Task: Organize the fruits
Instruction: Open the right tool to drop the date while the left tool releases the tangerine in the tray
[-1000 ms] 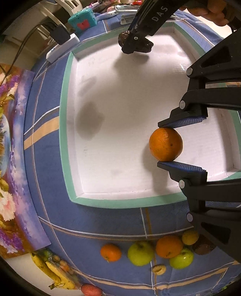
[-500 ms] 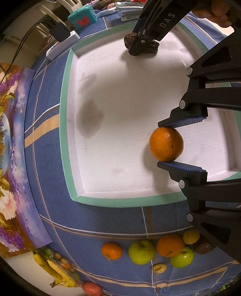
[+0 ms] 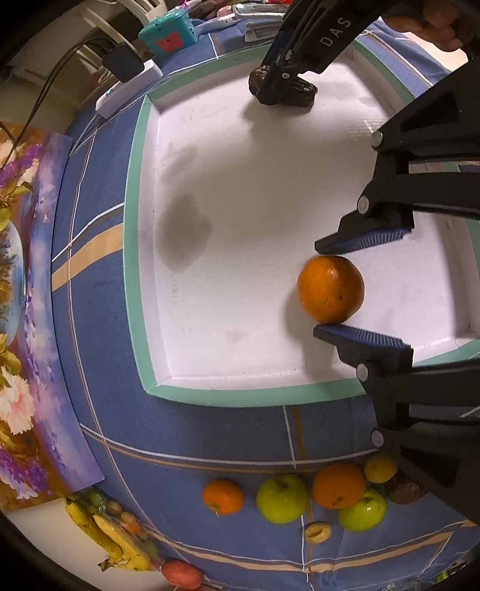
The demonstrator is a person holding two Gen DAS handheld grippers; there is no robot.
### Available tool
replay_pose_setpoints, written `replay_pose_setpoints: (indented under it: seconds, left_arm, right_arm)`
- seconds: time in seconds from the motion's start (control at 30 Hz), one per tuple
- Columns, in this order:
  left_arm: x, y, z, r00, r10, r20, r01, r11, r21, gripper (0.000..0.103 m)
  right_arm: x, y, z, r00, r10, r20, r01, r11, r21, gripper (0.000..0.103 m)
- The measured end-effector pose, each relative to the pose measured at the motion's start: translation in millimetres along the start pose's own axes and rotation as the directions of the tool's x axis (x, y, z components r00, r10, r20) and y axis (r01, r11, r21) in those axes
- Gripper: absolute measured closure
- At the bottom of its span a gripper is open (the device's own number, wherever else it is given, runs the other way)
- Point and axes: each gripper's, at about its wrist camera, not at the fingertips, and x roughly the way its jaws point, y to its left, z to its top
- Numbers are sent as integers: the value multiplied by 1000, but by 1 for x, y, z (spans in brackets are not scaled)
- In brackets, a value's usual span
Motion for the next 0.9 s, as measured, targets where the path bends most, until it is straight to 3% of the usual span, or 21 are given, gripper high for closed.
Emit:
replay_pose_setpoints:
  seconds: [0.57, 0.83, 0.87, 0.9]
  left_arm:
    - [-26, 7, 1, 998, -11, 55, 12, 1000, -24, 55]
    - [-35, 14, 8, 998, 15, 67, -11, 998, -59, 54]
    - [-37, 17, 8, 997, 18, 69, -13, 997, -69, 49]
    - [-39, 21, 7, 997, 25, 73, -19, 997, -79, 35]
  right_arm:
    - [-38, -7, 3, 994, 8, 107, -7, 1000, -8, 62]
    - [-40, -7, 3, 993, 10, 114, -9, 1000, -7, 62]
    - [-39, -7, 3, 993, 10, 114, -9, 1000, -7, 62]
    - [-39, -7, 3, 993, 11, 114, -10, 1000, -7, 62]
